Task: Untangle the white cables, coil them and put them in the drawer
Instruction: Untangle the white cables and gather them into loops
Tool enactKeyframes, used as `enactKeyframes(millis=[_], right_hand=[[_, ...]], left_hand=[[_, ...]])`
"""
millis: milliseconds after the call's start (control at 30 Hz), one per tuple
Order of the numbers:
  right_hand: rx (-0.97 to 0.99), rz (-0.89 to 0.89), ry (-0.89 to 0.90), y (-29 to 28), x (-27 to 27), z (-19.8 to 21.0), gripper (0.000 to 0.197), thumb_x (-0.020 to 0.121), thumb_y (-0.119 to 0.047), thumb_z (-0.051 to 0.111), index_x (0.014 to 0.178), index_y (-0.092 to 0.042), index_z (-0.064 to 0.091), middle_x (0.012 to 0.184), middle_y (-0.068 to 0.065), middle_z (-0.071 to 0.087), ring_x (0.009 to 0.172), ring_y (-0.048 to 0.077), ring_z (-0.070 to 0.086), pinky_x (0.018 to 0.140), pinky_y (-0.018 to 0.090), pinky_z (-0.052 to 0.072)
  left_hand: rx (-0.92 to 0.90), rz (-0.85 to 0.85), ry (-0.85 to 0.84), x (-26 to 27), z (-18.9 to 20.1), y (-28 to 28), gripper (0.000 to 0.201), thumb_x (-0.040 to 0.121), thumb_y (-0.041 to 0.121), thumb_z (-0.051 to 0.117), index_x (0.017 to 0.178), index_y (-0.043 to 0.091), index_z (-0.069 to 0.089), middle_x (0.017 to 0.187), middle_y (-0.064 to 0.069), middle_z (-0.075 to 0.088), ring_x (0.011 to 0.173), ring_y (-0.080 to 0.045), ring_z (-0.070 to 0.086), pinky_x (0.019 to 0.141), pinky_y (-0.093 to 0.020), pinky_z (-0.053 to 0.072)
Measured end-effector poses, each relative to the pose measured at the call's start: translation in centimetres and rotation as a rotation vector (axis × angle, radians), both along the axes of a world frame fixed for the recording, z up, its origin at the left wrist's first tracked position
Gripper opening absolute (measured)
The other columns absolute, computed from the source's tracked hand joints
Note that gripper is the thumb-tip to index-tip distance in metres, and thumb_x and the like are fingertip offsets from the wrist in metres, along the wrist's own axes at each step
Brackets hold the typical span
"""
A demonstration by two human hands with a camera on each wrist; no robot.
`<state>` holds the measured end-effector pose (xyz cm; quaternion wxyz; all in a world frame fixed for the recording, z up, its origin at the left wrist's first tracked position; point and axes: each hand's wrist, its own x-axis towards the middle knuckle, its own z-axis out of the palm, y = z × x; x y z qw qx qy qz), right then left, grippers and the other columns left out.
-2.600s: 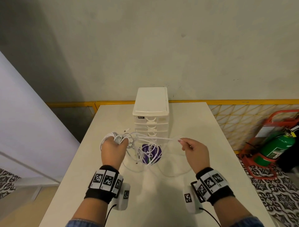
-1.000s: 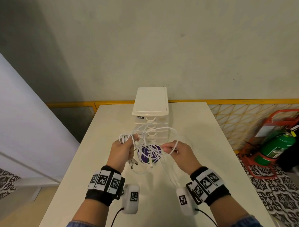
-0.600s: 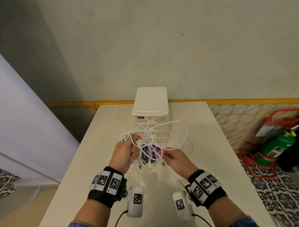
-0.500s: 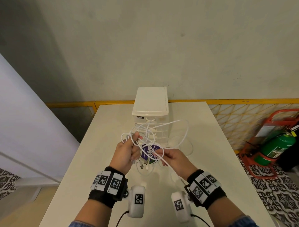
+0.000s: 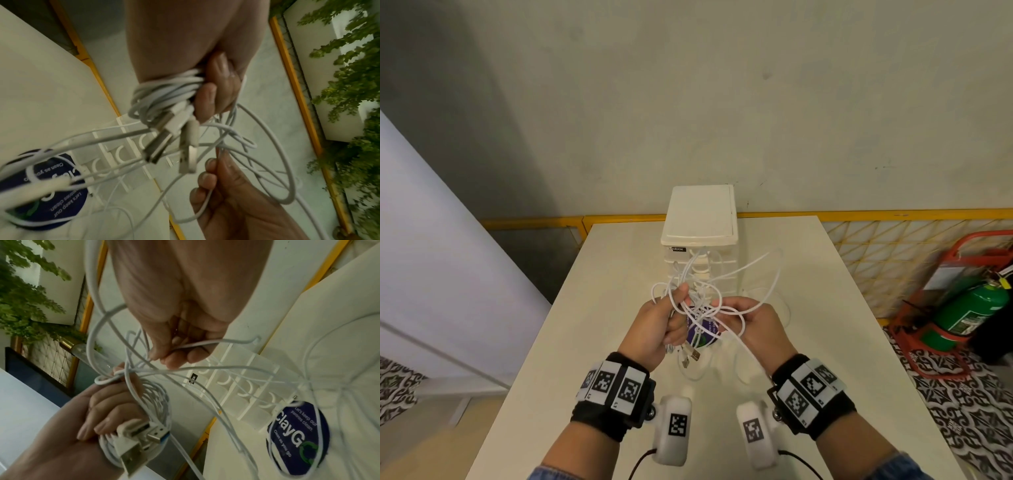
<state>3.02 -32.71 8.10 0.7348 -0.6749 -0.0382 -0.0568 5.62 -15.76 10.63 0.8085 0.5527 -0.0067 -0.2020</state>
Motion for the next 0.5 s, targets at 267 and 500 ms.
enactKeyframes(millis=[267,500], right_hand=[[0.084,0.039,-0.013,1.0,0.0,0.4,0.019,0.076,0.007,0.068,0.093,-0.001,0.063,0.076,0.002,0.072,0.068,0.014,0.066,0.063,0.024,0.055],[0.027,0.099,-0.010,0.8,-0.3,0.3,0.024,0.077,-0.002,0.071,0.098,-0.010,0.064,0.081,-0.002,0.073,0.074,0.011,0.069,0.064,0.021,0.053]], left_hand=[[0.010,0.061,0.019,0.2,-1.1,0.1,0.040,0.085,0.042,0.057,0.059,0.016,0.043,0.047,0.002,0.022,0.037,-0.011,0.021,0.044,-0.025,0.017],[0.069,0.031,0.032,-0.3,-0.8,-0.3,0.057,0.096,0.031,0.048,0.042,0.016,0.054,0.042,0.001,0.024,0.038,-0.013,0.020,0.048,-0.029,0.016]])
